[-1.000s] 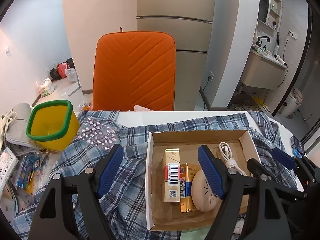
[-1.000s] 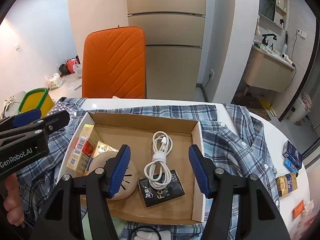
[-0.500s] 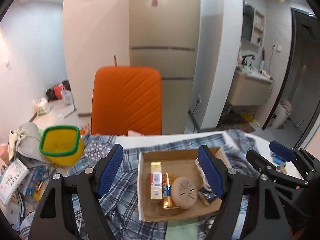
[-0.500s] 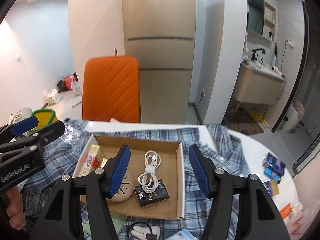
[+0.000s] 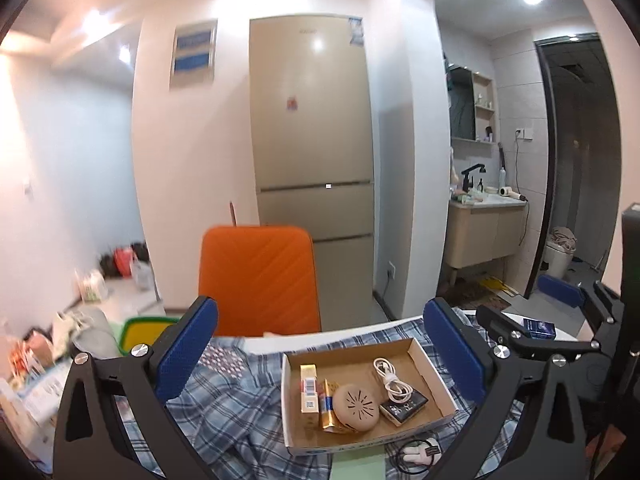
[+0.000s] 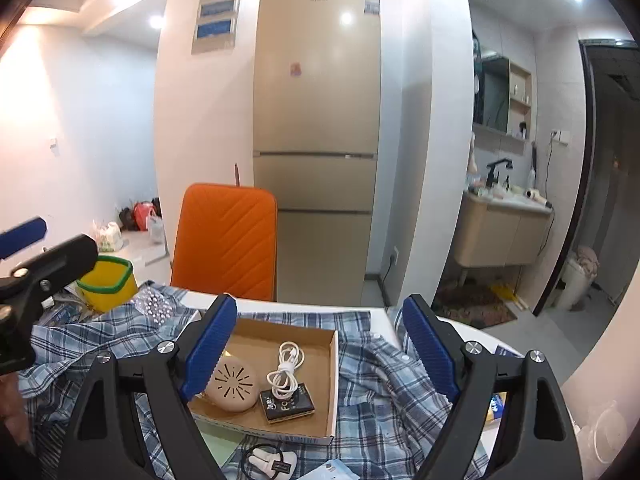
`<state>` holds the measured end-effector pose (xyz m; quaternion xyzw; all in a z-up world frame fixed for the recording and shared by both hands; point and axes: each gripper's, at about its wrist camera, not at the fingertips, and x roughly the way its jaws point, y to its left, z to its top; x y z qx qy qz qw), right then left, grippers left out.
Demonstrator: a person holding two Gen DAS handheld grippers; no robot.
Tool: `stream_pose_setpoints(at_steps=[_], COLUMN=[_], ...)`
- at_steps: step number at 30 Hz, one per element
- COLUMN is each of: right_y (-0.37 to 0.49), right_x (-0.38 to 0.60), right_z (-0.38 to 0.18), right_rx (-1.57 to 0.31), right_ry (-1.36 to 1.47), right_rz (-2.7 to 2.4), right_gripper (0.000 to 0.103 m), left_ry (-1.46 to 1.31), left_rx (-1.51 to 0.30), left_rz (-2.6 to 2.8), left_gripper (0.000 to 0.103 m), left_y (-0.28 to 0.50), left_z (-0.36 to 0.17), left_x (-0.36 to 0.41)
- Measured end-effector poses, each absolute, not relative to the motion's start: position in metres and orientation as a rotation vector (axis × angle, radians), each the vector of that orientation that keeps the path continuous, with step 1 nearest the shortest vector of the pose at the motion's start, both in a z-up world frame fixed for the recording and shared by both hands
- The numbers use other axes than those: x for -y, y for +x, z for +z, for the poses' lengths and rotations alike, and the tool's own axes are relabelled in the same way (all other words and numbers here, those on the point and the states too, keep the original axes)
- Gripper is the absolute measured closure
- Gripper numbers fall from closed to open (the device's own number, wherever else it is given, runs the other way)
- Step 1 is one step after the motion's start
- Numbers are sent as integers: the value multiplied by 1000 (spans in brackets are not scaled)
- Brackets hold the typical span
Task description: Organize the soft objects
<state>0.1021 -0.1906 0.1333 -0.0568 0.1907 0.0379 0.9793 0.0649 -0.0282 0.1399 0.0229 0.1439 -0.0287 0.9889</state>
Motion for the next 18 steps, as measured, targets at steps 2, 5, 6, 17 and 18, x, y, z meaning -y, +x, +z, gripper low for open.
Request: stream_pose_setpoints(at_steps=[2, 5, 6, 17, 18], right_y=[95, 80, 75, 27, 24], right_x=[193, 199, 201, 204, 204], right_z=[134, 134, 134, 121, 118], right_rx=[-357, -312, -292, -178, -177], right_ry=[-120, -110, -105, -127, -126], right_rz=[59, 49, 46, 31, 32], right_gripper=[12, 0, 0, 0, 0], left_ry=[38, 20, 19, 13, 3], left_rx=[-266, -242, -235, -171, -155], left_rz=[-55, -55, -54, -37, -36], left_gripper=[1, 1, 1, 1, 1], left_y=[57, 47, 45, 11, 10], left_z=[140, 136, 135, 103, 99], left_x=[28, 25, 24, 16, 13])
